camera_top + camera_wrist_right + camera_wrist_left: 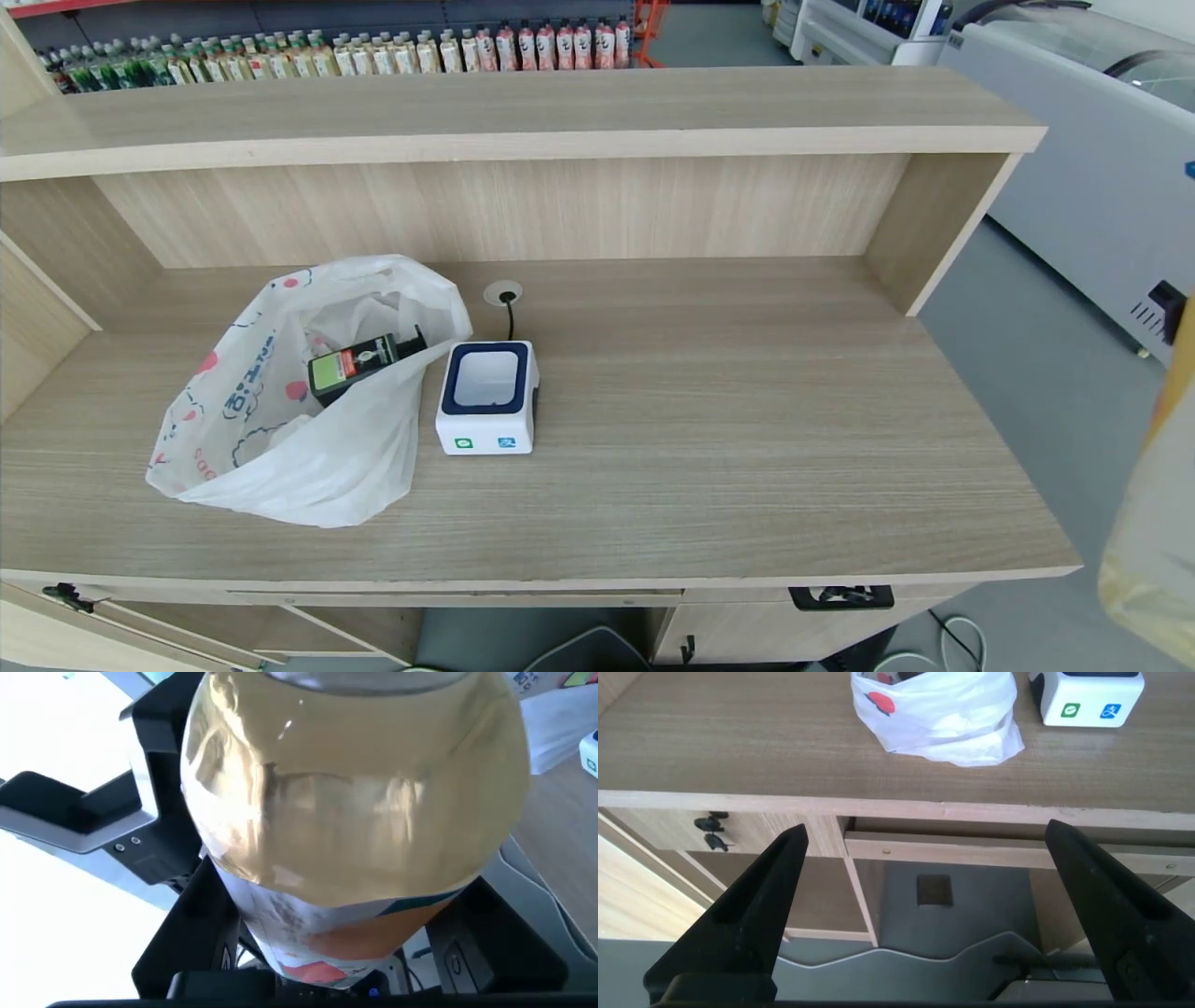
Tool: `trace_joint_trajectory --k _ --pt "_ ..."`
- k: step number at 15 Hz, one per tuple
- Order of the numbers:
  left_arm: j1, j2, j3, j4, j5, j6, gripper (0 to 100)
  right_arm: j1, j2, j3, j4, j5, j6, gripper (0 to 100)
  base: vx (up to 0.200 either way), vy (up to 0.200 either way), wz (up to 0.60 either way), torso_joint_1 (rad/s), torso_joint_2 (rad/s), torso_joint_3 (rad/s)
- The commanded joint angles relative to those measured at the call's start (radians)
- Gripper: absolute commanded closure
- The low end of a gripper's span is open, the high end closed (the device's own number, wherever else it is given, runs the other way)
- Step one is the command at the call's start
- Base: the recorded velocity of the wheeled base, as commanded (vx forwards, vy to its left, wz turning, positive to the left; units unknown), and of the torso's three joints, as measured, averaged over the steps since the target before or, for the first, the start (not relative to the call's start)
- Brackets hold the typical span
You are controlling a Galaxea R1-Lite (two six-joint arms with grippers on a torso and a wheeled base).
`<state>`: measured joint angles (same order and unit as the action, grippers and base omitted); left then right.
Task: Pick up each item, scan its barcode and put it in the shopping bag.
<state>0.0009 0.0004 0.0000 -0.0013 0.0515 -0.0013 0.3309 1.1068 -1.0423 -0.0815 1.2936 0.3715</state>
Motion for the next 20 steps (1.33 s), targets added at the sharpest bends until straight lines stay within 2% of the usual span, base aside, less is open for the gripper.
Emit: trace_joint_trajectory --k 1,5,17,19,20 --pt "0.001 0.0 0.0 0.0 0.001 0.0 0 0.004 -0.004 -0.01 0.022 0.001 0.006 100 0.0 0.0 0.0 0.0 0.0 0.0" --pt "0.001 0.0 0.0 0.0 0.001 0.0 0 0.01 0.016 -0.077 0.063 0.0 0.119 100 0.0 0.0 0.0 0.0 0.0 0.0" --pt "0.001 0.0 0.0 0.0 -0.001 0.0 0 0.007 0.002 -0.042 0.078 -0.008 0.122 100 0.0 0.0 0.0 0.0 0.0 0.0" --pt "0.001 0.0 0.0 0.0 0.001 0.0 0 -0.006 0.013 -0.03 0.078 -0.04 0.012 100 0.0 0.0 0.0 0.0 0.0 0.0" --pt "0.001 0.0 0.0 0.0 0.001 0.0 0 -0.061 0.054 -0.004 0.078 -0.192 -0.278 100 0.0 0.0 0.0 0.0 0.0 0.0"
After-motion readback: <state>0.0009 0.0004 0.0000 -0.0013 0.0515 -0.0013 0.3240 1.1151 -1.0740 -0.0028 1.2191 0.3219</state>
